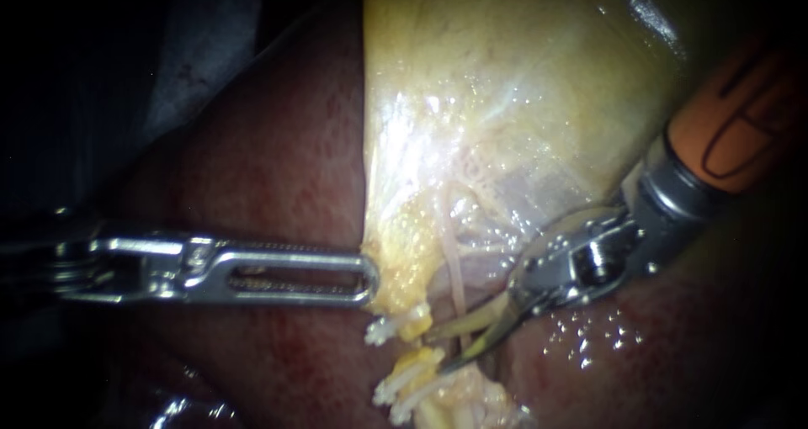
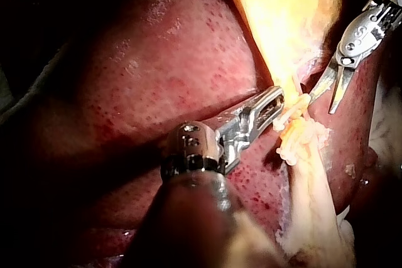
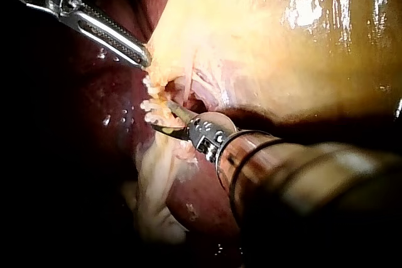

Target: Go back from the cut left tube

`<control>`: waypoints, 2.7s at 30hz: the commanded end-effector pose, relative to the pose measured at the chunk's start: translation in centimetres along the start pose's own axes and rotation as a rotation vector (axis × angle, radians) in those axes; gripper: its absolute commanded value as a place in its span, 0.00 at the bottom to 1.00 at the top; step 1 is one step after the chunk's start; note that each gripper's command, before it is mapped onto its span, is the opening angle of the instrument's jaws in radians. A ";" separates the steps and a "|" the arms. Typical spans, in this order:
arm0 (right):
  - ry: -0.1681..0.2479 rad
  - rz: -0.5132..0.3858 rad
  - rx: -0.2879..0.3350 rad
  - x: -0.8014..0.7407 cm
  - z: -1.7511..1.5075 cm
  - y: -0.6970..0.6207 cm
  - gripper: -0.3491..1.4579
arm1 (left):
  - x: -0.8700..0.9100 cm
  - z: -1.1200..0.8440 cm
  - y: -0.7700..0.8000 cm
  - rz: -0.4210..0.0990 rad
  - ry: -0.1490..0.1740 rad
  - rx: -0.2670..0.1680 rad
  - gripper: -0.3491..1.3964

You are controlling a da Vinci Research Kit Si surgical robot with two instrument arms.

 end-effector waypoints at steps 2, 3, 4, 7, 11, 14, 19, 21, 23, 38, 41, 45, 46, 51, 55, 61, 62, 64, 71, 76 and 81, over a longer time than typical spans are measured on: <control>0.007 -0.002 -0.010 0.00 -0.12 0.00 0.48 | 0.00 0.00 0.01 0.000 0.000 0.000 0.00; 0.010 -0.003 -0.013 -0.01 -0.18 -0.01 0.48 | 0.00 0.00 0.01 0.000 0.000 0.000 0.00; 0.012 -0.006 -0.018 -0.01 -0.23 -0.01 0.48 | 0.00 0.00 0.01 0.000 0.000 0.000 0.00; 0.021 -0.010 -0.030 -0.01 -0.40 -0.02 0.49 | 0.00 0.00 0.01 0.000 0.000 0.000 0.00; 0.032 -0.016 -0.051 0.00 -0.65 -0.02 0.53 | 0.00 0.01 0.01 0.000 0.000 0.000 0.00; 0.038 -0.024 -0.068 0.01 -0.84 -0.01 0.56 | 0.01 0.02 0.02 0.001 -0.001 -0.001 0.00; 0.045 -0.027 -0.093 -0.01 -1.09 -0.01 0.59 | 0.02 0.03 0.03 0.001 -0.001 -0.002 0.00; 0.045 -0.028 -0.105 -0.02 -1.18 -0.01 0.61 | 0.02 0.04 0.03 0.001 -0.001 -0.002 0.00; 0.061 -0.031 -0.112 -0.02 -1.26 -0.01 0.62 | 0.02 0.04 0.03 0.001 -0.002 -0.002 0.00; 0.074 -0.032 -0.150 -0.06 -1.60 -0.02 0.64 | -0.05 0.09 0.05 -0.001 -0.003 -0.003 0.00; 0.074 -0.032 -0.150 -0.06 -1.60 -0.03 0.64 | -0.09 0.11 0.05 -0.002 -0.003 -0.003 0.00; 0.074 -0.033 -0.149 -0.06 -1.60 -0.04 0.64 | -0.13 0.15 0.08 -0.003 -0.004 -0.004 0.00; 0.074 -0.033 -0.149 -0.07 -1.61 -0.04 0.64 | -0.14 0.17 0.08 -0.004 -0.005 -0.005 0.00; 0.074 -0.033 -0.149 -0.07 -1.61 -0.04 0.64 | -0.20 0.27 0.11 -0.006 -0.011 -0.007 0.00; 0.074 -0.033 -0.149 -0.07 -1.61 -0.04 0.64 | -0.24 0.31 0.14 -0.013 -0.016 0.000 0.00; 0.074 -0.033 -0.149 -0.08 -1.62 -0.04 0.64 | -0.31 0.37 0.15 0.001 -0.030 0.005 0.00; 0.074 -0.033 -0.149 -0.08 -1.62 -0.04 0.64 | -0.32 0.38 0.15 0.000 -0.032 0.007 0.00; 0.074 -0.033 -0.149 -0.08 -1.62 -0.04 0.64 | -0.33 0.40 0.14 0.005 -0.035 0.008 0.00; 0.074 -0.033 -0.149 -0.08 -1.62 -0.04 0.64 | -0.42 0.41 0.11 0.010 -0.054 0.013 0.00; 0.074 -0.033 -0.149 -0.08 -1.62 -0.04 0.64 | -0.46 0.41 0.10 0.018 -0.066 0.019 0.00; 0.074 -0.033 -0.149 -0.08 -1.62 -0.04 0.64 | -0.50 0.40 0.08 0.020 -0.079 0.023 0.00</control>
